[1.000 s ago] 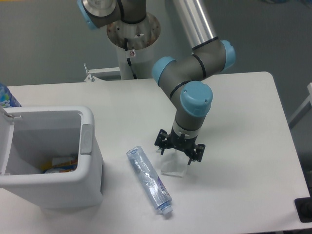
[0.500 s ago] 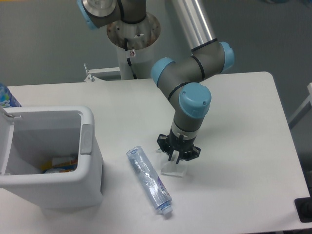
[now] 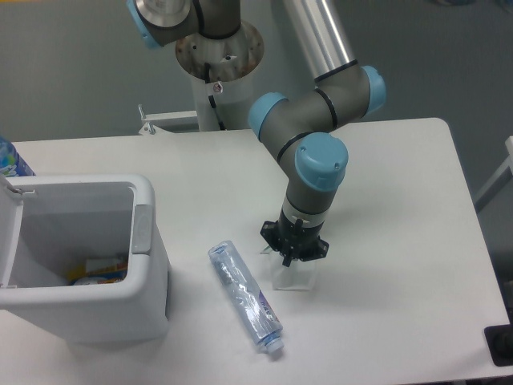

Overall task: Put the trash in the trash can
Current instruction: 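Lower the gripper over the white tissue and close on it, then lift the tissue and carry it over the white trash bin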

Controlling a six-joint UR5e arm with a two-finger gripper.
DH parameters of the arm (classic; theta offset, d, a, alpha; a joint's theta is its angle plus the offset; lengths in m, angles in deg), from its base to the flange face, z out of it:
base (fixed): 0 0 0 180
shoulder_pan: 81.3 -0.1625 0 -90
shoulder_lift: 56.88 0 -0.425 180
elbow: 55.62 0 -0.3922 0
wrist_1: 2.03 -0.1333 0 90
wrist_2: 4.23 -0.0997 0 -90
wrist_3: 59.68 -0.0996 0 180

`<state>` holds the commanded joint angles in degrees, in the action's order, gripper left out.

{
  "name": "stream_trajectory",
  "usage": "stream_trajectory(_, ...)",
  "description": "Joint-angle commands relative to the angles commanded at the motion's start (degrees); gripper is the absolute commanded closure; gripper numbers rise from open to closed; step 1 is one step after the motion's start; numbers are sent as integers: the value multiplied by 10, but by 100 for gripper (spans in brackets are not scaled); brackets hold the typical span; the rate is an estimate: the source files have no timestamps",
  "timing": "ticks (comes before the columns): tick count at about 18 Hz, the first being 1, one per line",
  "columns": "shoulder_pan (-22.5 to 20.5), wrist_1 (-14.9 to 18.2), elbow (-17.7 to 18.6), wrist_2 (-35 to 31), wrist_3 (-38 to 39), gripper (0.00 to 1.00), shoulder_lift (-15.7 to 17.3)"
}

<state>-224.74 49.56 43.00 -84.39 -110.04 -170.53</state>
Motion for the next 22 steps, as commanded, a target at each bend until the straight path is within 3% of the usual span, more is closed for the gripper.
stream_trajectory(7, -18, 1, -27, 15, 36, 100, 31)
stream_trajectory(14, -22, -3, -126, 120, 196, 100, 29)
stream_trajectory(22, -22, -5, -228, 181, 357, 100, 31)
